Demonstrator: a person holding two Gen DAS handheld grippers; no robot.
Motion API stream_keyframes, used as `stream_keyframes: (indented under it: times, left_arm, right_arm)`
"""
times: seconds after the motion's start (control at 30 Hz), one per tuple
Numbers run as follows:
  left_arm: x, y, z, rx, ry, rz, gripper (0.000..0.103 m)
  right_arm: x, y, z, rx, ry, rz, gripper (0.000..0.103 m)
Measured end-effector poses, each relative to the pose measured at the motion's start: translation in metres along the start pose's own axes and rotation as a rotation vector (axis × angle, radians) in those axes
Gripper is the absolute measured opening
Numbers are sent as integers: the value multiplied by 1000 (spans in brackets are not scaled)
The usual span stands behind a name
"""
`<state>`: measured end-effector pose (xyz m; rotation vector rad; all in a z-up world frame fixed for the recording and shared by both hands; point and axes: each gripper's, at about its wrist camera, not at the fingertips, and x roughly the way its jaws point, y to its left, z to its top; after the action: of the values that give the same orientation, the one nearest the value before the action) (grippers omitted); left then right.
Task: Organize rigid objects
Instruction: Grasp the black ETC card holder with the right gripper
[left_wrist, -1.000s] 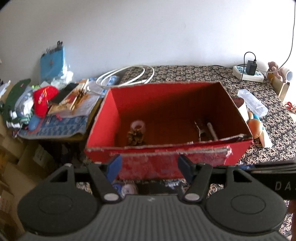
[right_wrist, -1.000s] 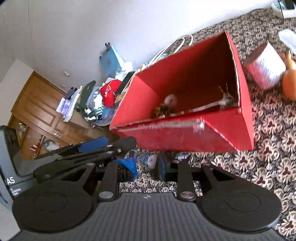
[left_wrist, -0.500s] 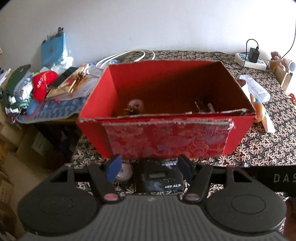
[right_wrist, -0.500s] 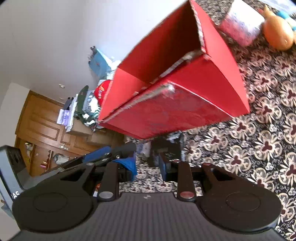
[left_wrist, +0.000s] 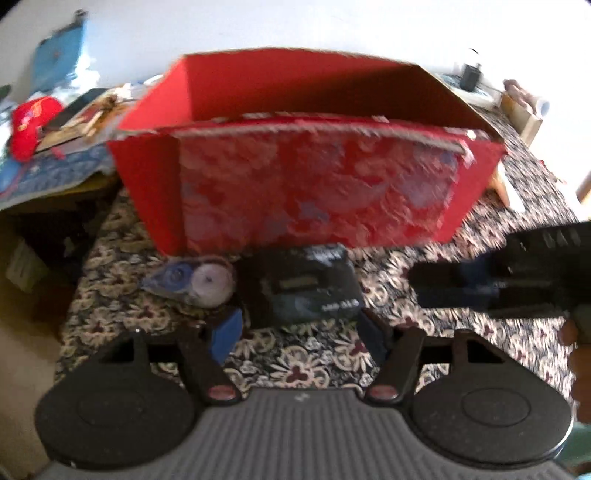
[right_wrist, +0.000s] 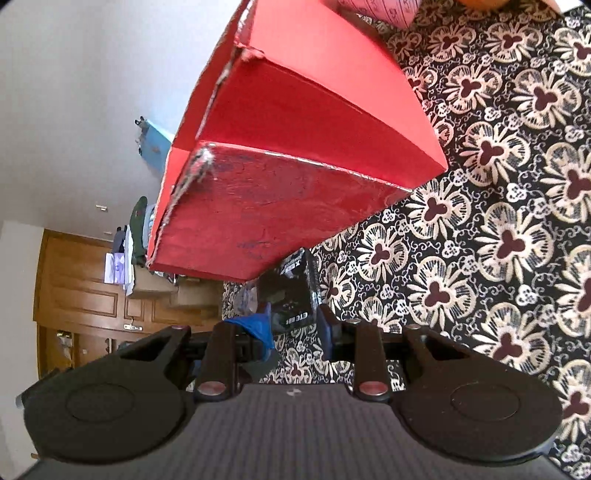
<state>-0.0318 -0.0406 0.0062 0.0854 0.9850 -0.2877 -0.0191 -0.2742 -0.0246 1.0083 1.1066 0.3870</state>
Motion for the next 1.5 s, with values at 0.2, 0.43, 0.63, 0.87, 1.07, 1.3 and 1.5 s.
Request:
stream_keyframes:
  times: [0.2,0.43,0.63,0.87,1.07,1.3,1.5]
  left_arm:
    - [19,-5,2,51,22,-52,69]
    - [38,5,9,100,32,-43,69]
    - [43,20,16,105,36,-102,71]
    - [49,23,26,161,36,-108,74]
    - [48,25,27,184,18,-96,75]
    - [49,26,29,197,15,-77,77]
    - [53,38,32,139,45,-128,79]
  right_arm:
    - [5,2,4,3,-16,-3,10]
    - [15,1,9,35,-22,-26,10]
    - [27,6,13,34,-33,-37,11]
    - [40,12,11,37,-40,-57,11]
    - [53,15,8,29,-26,-63,11]
    - [58,18,7,28,-20,-59,10]
    - [57,15,9,29,-13,-51,10]
